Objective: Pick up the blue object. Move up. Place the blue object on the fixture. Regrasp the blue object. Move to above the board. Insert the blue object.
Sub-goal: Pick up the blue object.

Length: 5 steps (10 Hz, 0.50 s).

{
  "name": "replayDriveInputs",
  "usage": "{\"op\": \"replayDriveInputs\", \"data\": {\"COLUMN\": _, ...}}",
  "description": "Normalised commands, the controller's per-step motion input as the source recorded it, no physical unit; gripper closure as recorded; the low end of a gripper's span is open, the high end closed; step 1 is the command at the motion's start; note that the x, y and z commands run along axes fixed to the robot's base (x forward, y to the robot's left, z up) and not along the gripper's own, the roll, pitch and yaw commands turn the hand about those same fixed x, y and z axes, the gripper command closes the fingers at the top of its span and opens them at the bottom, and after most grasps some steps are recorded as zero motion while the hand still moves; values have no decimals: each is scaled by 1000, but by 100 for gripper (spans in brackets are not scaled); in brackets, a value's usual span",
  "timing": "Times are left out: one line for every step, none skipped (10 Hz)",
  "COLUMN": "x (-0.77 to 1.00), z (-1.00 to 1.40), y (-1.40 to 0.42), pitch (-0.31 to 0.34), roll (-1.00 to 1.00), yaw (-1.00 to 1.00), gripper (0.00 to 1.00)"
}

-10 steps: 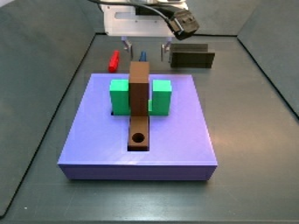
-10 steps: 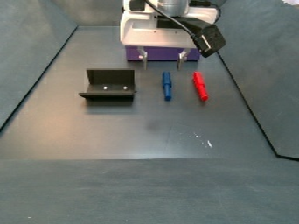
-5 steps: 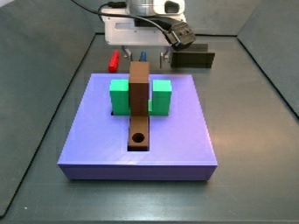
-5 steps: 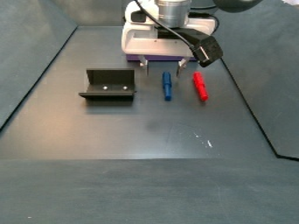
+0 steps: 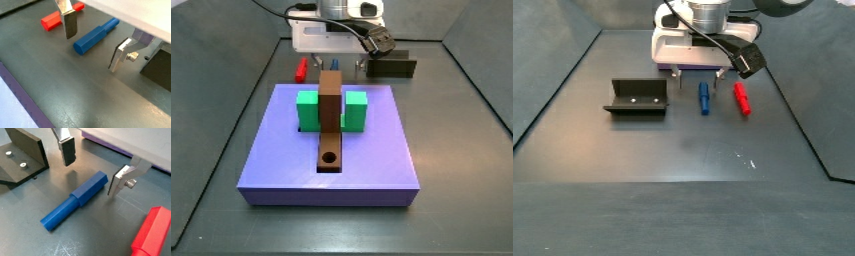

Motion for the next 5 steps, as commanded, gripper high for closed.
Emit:
{"op": "replayDriveInputs", "data": {"x": 0, "z": 0, "y": 0, "pitch": -10, "roll": 0, "yaw": 0, "gripper": 0}}
{"op": "replayDriveInputs", "data": {"x": 0, "z": -97, "y": 0, "pitch": -1, "roll": 13, "yaw": 0, "gripper": 0}}
{"op": "replayDriveInputs", "data": {"x": 0, "z": -129, "y": 0, "pitch": -7, "roll": 9, "yaw": 0, "gripper": 0}}
{"op": "replayDriveInputs", "data": {"x": 0, "z": -83, "y": 0, "pitch": 0, "roll": 3, "yaw": 0, "gripper": 0}}
{"op": "replayDriveInputs", "data": {"x": 0, "z": 0, "y": 0, "pitch": 0, "roll": 0, "yaw": 0, "gripper": 0}}
